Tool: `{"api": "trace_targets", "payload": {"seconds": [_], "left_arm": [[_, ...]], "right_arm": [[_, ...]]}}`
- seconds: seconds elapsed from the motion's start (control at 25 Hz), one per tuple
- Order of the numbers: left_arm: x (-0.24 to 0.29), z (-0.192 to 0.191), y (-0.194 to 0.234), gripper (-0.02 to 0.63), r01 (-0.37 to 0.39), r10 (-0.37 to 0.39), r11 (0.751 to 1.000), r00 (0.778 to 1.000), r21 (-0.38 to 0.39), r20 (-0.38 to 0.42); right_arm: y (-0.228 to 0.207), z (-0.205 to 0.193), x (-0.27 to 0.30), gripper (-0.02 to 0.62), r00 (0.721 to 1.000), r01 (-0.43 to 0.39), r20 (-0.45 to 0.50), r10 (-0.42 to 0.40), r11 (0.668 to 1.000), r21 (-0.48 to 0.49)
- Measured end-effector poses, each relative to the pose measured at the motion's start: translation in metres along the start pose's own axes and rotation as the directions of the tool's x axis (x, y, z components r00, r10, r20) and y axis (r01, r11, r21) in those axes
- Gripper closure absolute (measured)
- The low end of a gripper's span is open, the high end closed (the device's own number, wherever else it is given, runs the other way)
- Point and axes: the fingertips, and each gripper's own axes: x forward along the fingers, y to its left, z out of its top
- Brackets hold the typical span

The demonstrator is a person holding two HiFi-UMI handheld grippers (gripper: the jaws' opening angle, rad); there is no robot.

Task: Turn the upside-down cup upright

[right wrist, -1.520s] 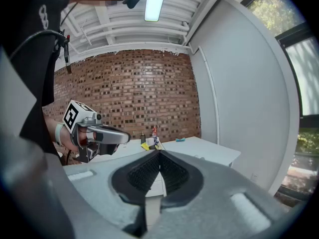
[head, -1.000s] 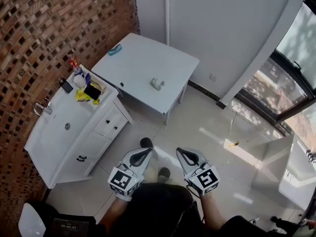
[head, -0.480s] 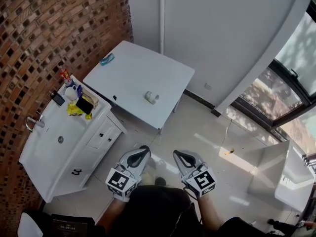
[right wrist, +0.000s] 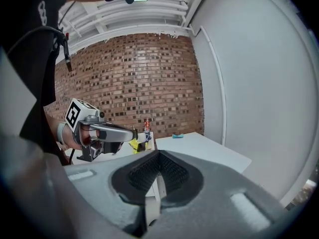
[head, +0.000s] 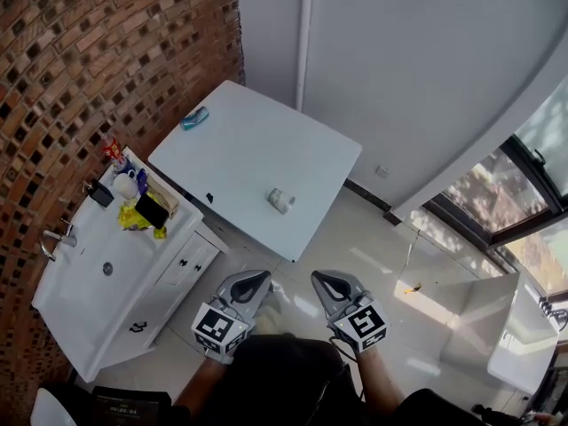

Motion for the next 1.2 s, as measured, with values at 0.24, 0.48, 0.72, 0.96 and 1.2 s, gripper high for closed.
{"api": "trace_targets", "payload": {"seconds": [0.24,0.48,0.72,0.96,1.2], "left_arm": [[0.026,-0.002,0.047,0.591,0.002,-0.002,1.000,0.999,-0.015,-0.044],[0.053,-0.018,0.090,0.591,0.018,-0.024,0.999,0.991,-0.046,-0.133],[0.080,-0.033,0.114,0.544,0.062,-0.073,0.996,0.975,-0.056,-0.211],[0.112,-0.061,0.130,0.480,0.069,-0.081,0.996,0.950,-0.050,-0.302],[0.141,-0.094,0.150,0.413,0.015,-0.024,1.000,0.917,-0.025,-0.399]], "right_arm": [[-0.033,-0.005,0.043,0.603,0.997,-0.001,-0.071,0.001,1.000,-0.004],[-0.059,0.006,0.084,0.603,0.996,0.015,-0.090,-0.013,1.000,0.016],[-0.077,0.004,0.094,0.603,0.992,0.060,-0.115,-0.056,0.998,0.033],[-0.099,-0.006,0.083,0.603,0.984,0.117,-0.143,-0.107,0.991,0.065],[-0.122,-0.008,0.084,0.603,0.988,0.089,-0.134,-0.077,0.992,0.086]]}}
